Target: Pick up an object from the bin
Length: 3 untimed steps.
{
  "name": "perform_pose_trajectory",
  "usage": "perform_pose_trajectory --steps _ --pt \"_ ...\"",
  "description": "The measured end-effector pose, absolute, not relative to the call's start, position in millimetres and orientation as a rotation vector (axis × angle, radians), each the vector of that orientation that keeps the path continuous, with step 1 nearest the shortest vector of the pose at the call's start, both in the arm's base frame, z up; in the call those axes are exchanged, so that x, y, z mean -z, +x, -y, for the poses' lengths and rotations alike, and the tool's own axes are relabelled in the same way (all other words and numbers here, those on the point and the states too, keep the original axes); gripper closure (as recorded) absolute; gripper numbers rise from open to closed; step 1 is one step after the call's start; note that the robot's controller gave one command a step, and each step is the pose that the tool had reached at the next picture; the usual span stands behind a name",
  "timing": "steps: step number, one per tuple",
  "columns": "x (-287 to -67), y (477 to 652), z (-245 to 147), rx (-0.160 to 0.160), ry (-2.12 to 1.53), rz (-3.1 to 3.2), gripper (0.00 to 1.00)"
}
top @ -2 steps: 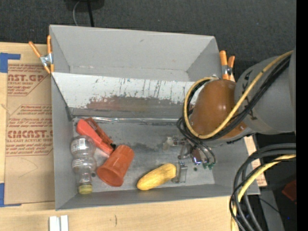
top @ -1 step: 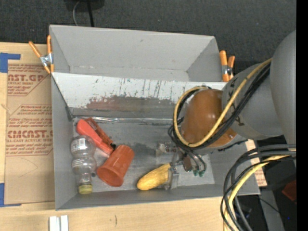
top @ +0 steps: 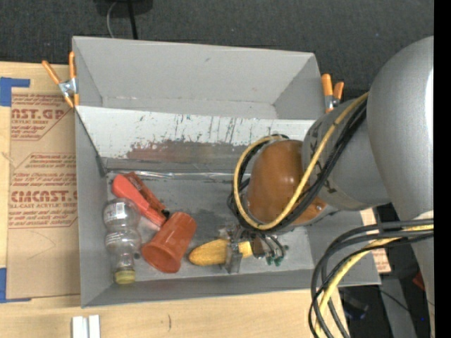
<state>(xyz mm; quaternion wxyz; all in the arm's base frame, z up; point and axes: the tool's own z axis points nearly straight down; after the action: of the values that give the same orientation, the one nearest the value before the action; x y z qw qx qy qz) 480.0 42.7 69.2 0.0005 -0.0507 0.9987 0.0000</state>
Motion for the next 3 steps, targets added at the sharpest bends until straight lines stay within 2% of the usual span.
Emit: perform_pose_trajectory --steps 1,2,3 --pt "-69 480.0 -43 0.000 -0.159 -3.137 1.00" --pt "-170 484.5 -33 0.000 -0.168 -3.135 1.00" --pt "-170 484.5 -33 0.000 -0.169 -3.135 1.00"
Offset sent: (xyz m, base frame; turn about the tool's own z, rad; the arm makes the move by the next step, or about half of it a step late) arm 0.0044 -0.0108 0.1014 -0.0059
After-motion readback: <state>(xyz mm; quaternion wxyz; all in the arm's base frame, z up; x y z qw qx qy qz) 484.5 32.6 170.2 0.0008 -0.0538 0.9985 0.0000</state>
